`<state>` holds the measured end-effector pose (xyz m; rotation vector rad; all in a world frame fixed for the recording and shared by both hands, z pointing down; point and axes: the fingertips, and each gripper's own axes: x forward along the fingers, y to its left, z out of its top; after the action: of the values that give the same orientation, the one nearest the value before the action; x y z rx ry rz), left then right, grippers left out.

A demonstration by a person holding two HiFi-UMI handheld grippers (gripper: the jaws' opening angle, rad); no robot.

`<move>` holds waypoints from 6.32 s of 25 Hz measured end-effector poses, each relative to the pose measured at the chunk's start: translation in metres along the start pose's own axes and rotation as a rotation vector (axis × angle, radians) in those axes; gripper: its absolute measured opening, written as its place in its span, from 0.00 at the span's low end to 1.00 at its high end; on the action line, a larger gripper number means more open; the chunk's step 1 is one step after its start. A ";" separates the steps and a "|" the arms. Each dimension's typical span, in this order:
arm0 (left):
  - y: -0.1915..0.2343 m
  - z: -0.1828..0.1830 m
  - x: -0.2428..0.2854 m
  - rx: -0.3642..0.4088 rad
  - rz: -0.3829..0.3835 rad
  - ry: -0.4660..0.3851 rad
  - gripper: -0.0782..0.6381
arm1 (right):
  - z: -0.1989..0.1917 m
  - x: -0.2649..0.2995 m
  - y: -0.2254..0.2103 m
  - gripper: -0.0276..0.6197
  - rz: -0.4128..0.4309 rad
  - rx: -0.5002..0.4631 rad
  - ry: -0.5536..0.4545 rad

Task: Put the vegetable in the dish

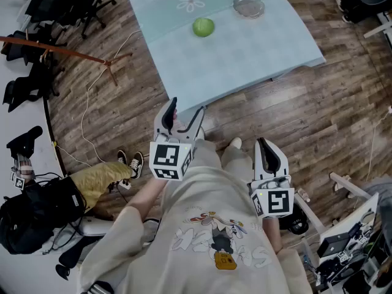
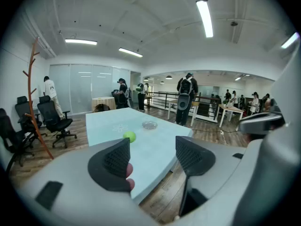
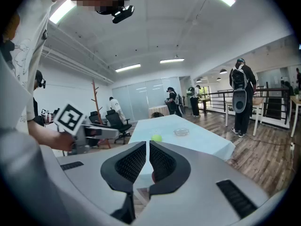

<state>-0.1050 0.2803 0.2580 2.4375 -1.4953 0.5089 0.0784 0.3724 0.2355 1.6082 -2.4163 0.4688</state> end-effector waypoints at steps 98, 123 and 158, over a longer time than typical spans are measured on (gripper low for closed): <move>0.135 0.025 0.287 -0.019 -0.098 0.067 0.62 | 0.036 0.355 -0.054 0.10 -0.022 0.045 0.113; 0.129 -0.041 0.396 0.025 -0.095 0.165 0.73 | -0.009 0.381 -0.092 0.10 -0.072 0.129 0.195; 0.141 -0.080 0.446 0.046 -0.045 0.208 0.83 | -0.026 0.401 -0.110 0.10 -0.080 0.187 0.221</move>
<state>-0.0586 -0.1147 0.5173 2.3620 -1.3548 0.7689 0.0244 -0.0013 0.4113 1.6215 -2.1921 0.8327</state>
